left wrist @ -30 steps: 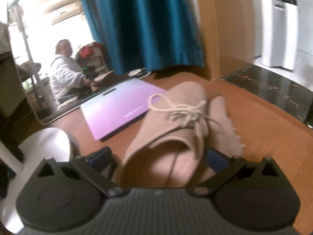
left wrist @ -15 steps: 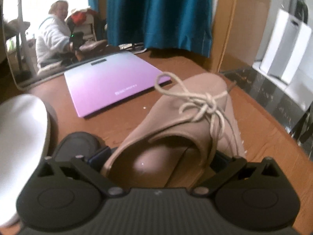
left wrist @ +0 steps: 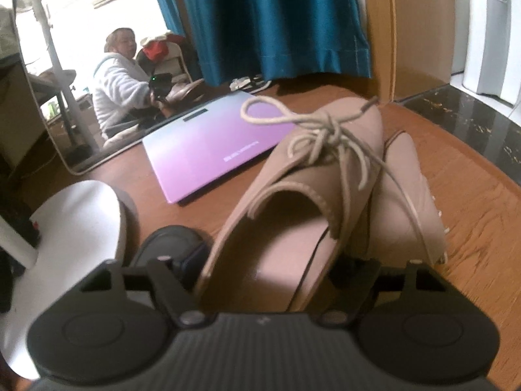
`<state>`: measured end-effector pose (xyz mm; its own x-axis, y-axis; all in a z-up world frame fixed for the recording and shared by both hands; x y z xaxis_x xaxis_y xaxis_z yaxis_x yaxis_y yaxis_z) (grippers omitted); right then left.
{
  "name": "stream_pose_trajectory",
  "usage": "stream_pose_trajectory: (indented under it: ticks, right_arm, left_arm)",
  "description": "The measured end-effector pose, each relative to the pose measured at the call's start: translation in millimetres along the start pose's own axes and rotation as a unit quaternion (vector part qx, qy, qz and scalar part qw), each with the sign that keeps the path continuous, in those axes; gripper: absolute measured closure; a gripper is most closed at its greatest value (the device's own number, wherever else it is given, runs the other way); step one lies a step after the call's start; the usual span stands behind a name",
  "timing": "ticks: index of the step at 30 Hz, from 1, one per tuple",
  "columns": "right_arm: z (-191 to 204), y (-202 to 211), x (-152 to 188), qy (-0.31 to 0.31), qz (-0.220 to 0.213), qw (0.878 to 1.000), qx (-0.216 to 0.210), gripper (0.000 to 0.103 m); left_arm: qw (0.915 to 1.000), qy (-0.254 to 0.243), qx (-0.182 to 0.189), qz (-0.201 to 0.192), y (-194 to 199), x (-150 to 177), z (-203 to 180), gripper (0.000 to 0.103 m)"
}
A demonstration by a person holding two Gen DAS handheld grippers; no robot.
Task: Organize scattered shoes
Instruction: 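Lift the beige shoe with the left tool and carry it toward the rack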
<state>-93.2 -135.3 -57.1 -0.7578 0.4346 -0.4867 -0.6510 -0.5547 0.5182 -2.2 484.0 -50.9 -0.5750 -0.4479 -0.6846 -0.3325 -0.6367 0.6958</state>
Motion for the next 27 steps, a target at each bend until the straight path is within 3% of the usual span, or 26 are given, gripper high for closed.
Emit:
stream_pose_trajectory:
  ticks: [3, 5, 10, 14, 17, 20, 22, 23, 27]
  right_arm:
    - [1.0, 1.7, -1.4, 0.001, -0.005, 1.000, 0.000, 0.000]
    - [3.2, 4.6, -3.1, 0.011, -0.014, 1.000, 0.000, 0.000]
    - [1.2, 6.4, -5.3, -0.002, -0.018, 1.000, -0.003, 0.000]
    - [1.4, 10.6, -8.3, 0.002, -0.030, 1.000, -0.005, 0.000]
    - [-1.7, 15.7, -12.9, -0.005, -0.045, 0.999, -0.004, 0.000]
    - [-8.0, 21.7, -18.6, -0.018, -0.062, 0.998, 0.001, 0.000]
    - [-14.7, 27.7, -23.8, -0.031, -0.078, 0.996, 0.007, 0.000]
    - [-19.0, 32.5, -27.4, -0.038, -0.090, 0.995, 0.011, 0.000]
    - [-32.3, 52.5, -42.2, -0.052, -0.139, 0.989, 0.024, 0.000]
  left_arm:
    - [0.9979, 0.052, 0.013, 0.036, -0.9, -0.4, 14.5, 0.035]
    - [0.9971, 0.066, 0.012, 0.035, 3.6, 2.2, 21.9, 0.035]
    - [0.9981, 0.058, 0.020, 0.005, 25.2, 5.2, 28.1, 0.035]
    - [0.9982, 0.042, 0.023, -0.036, 64.5, 0.9, 21.9, 0.035]
    - [0.9956, 0.022, 0.068, -0.061, 99.1, -0.1, 5.3, 0.035]
    - [0.9880, -0.036, 0.120, -0.090, 135.6, 3.7, -28.6, 0.035]
    - [0.9783, -0.074, 0.161, -0.108, 158.4, 9.0, -54.1, 0.035]
    - [0.9674, -0.095, 0.206, -0.113, 174.8, 13.7, -74.2, 0.035]
    - [0.9102, -0.165, 0.361, -0.117, 225.3, 30.4, -143.7, 0.034]
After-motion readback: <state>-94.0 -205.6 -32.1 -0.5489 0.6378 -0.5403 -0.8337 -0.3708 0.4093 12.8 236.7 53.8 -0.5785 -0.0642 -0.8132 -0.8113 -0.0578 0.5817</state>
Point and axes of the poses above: each gripper's, at about its wrist camera, not at the fingertips, and y roughly against the way its jaws point, z to its left, x to its underside, the point moved 4 cm from there along -y, roughly the way its jaws point, and after that the axes turned 5 degrees about -x, right-handed, at the moved point
